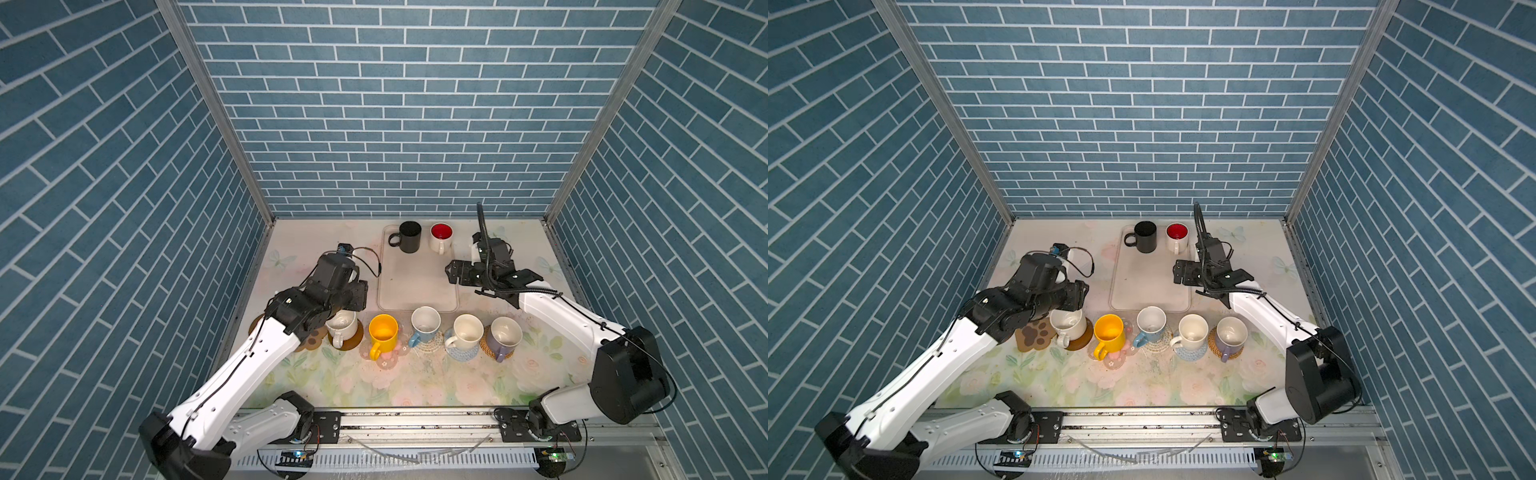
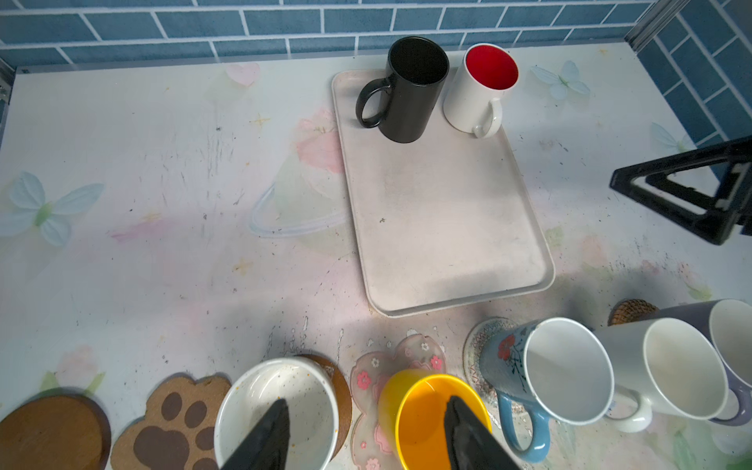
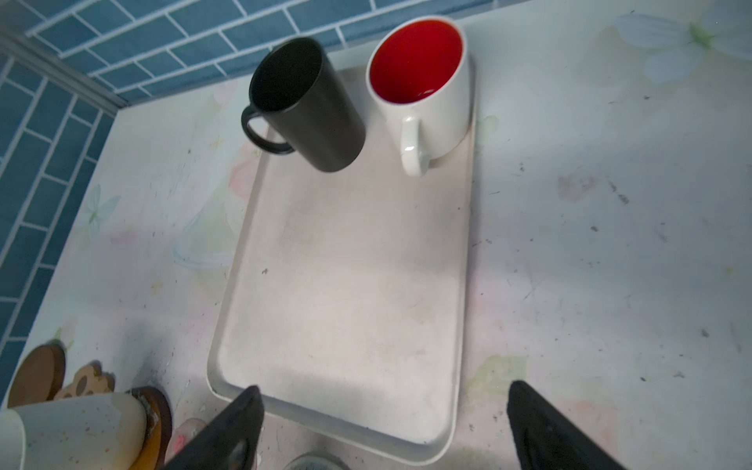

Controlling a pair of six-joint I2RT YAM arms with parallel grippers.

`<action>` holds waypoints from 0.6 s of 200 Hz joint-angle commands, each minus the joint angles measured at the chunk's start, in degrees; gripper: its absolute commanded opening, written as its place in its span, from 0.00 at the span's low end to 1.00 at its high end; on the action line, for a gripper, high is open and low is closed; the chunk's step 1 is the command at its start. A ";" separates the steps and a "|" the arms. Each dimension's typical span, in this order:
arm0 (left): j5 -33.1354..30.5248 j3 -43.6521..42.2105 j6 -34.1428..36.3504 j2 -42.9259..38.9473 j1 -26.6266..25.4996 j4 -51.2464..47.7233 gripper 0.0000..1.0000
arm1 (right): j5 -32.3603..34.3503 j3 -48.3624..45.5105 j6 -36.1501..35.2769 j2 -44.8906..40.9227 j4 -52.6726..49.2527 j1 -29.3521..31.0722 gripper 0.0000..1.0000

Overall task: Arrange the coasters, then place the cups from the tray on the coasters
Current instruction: 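Lower the speckled mug onto the coaster and open left gripper, then raise left gripper and move it above the red-lined white mug on the tray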

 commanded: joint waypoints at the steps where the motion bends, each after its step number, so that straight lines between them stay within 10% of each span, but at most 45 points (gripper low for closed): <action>1: 1.63 4.89 2.49 6.36 -0.10 1.19 0.62 | -3.86 -2.52 2.90 -2.95 1.87 -3.91 0.93; 120: 4.14 41.71 3.92 45.96 -3.42 2.58 0.58 | -2.27 -10.70 7.06 -5.36 6.14 -12.43 0.94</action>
